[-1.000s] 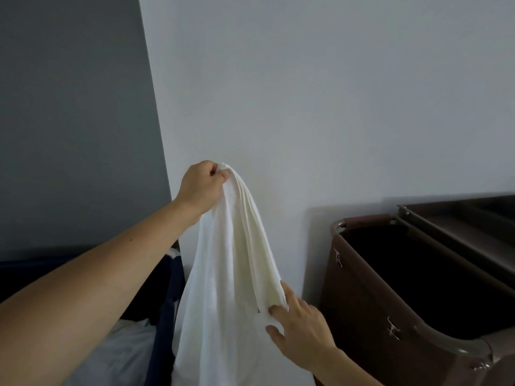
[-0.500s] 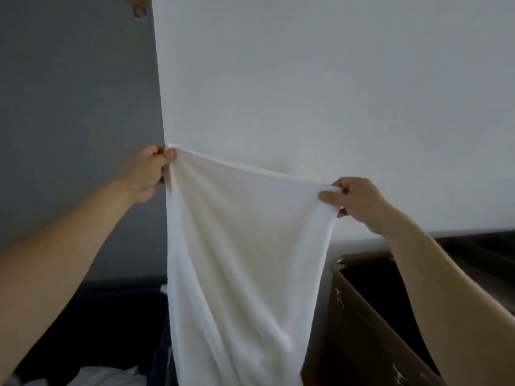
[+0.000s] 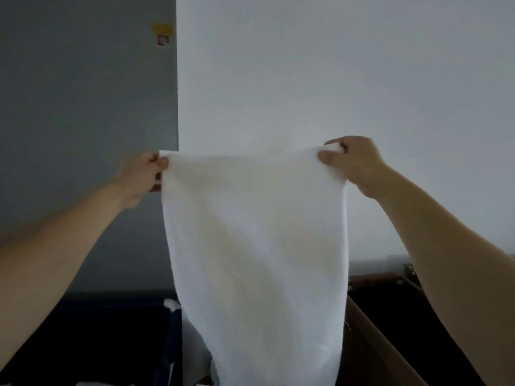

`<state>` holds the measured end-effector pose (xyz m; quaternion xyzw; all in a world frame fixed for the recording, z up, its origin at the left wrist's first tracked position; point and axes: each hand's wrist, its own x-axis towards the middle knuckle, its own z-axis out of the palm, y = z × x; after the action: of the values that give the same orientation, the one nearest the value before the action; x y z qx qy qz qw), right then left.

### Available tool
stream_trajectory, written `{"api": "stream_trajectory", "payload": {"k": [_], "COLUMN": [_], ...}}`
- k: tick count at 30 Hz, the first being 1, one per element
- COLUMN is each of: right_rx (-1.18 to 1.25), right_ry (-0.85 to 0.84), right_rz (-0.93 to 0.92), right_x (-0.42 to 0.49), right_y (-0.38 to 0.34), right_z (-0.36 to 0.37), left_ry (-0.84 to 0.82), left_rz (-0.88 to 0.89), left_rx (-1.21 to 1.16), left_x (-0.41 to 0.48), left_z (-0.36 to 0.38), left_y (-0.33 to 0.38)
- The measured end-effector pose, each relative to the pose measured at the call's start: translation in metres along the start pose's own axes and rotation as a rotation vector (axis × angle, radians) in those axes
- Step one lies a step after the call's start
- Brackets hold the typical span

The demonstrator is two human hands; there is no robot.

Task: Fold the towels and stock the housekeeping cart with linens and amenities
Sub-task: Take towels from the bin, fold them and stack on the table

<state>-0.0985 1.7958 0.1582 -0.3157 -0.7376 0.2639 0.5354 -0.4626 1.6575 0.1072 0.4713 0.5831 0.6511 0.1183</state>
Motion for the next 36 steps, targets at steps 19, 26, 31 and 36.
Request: {"api": "stream_trajectory", "payload": {"k": [19,26,31,36], "right_rx": [-0.302,0.212,0.227,0.291], "right_ry": [-0.12,0.059,0.065,0.062], "right_rz": [0.197,0.243,0.172,0.198], "right_x": [-0.02,-0.018,-0.021,-0.027], "right_y": [0.045,0.018,0.014,0.017], "right_z": [-0.019,0.0,0.002,0.012], "left_ry": [-0.02,0.263,0.135,0.21], "left_rz": [-0.213,-0.097,-0.238,-0.16], "left_rx": [-0.169,-0.123,-0.23,-0.342], "left_x": [-0.019,0.001,-0.007,-0.014], "left_z": [0.018,0.028,0.019,0.015], "left_y": [-0.013,0.014,0.0,-0.002]}}
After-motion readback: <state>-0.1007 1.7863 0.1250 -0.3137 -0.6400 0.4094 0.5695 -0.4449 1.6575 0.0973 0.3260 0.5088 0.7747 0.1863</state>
